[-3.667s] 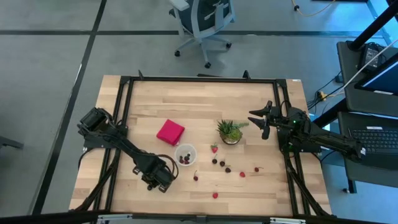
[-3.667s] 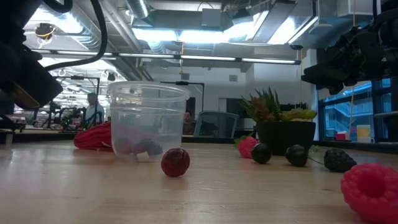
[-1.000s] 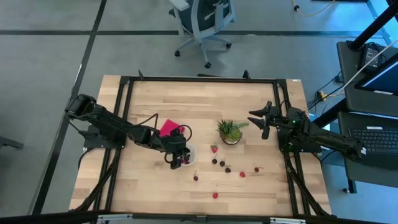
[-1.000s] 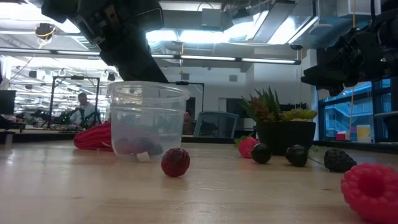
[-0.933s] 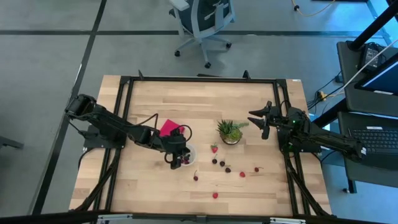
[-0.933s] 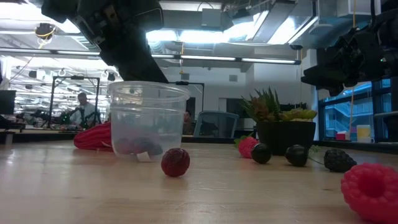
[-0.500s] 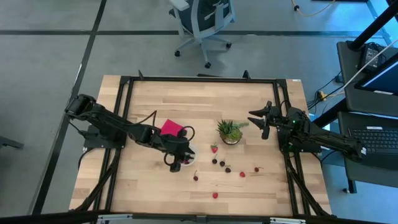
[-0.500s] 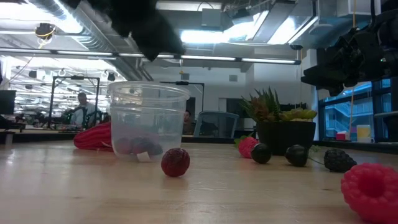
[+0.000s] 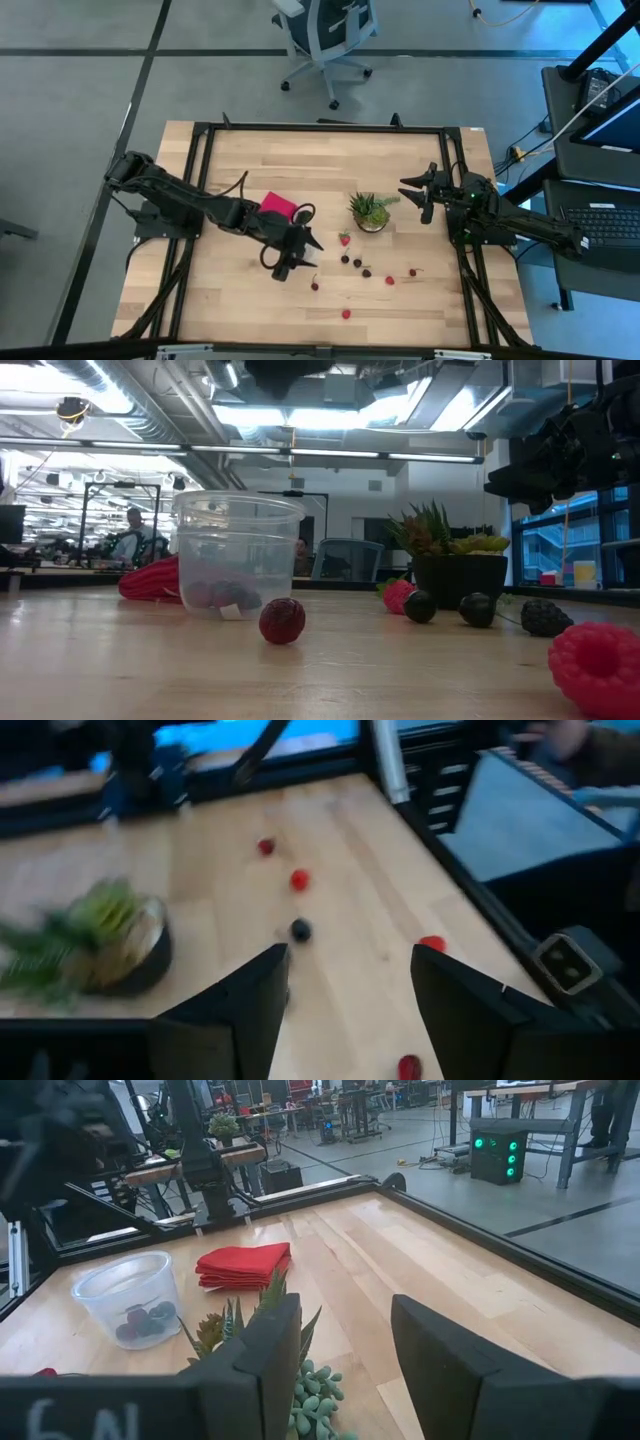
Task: Pick and placing Produce into tupperware
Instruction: Put the red cherry into the container
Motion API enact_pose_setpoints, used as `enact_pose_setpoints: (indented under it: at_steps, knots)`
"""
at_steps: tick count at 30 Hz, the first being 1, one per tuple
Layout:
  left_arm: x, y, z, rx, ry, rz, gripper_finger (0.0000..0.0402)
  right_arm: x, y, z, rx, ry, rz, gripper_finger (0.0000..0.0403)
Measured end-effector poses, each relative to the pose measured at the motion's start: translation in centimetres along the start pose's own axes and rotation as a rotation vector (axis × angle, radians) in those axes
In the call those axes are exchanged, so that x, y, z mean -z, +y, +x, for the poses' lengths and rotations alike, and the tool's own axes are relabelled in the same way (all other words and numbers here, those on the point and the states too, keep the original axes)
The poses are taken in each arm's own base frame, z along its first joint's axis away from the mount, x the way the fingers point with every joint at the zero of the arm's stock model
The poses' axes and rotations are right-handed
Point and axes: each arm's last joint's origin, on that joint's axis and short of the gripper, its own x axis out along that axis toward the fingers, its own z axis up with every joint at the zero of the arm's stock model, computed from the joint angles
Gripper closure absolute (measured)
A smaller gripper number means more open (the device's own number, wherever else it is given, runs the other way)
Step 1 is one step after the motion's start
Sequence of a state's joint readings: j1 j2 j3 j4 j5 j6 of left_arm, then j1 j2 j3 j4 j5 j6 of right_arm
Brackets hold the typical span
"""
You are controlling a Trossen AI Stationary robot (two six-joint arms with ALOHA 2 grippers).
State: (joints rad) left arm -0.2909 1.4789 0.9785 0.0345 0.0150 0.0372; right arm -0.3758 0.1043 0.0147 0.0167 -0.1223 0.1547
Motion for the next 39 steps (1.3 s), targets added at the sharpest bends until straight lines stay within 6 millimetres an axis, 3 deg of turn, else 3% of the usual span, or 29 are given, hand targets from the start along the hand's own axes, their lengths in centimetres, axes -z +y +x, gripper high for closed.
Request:
enact_pose_setpoints:
  at_steps: [9, 26, 39]
  knots:
    - [0.0, -2.5, 2.4, 0.005, 0.214, 0.152, 0.0208, 0.0, 0.0, 0.0, 0.0, 0.0, 0.004, 0.0242]
    - [2.2, -4.9, 10.0, 0.066, 0.534, 0.136, 0.0211, 0.0, 0.0, 0.0, -0.001, 0.001, 0.024, 0.0242]
    - [3.8, -5.2, 12.2, 0.074, 0.712, 0.127, 0.0212, 0.3, -0.1, 0.3, 0.006, 0.04, 0.029, 0.0242]
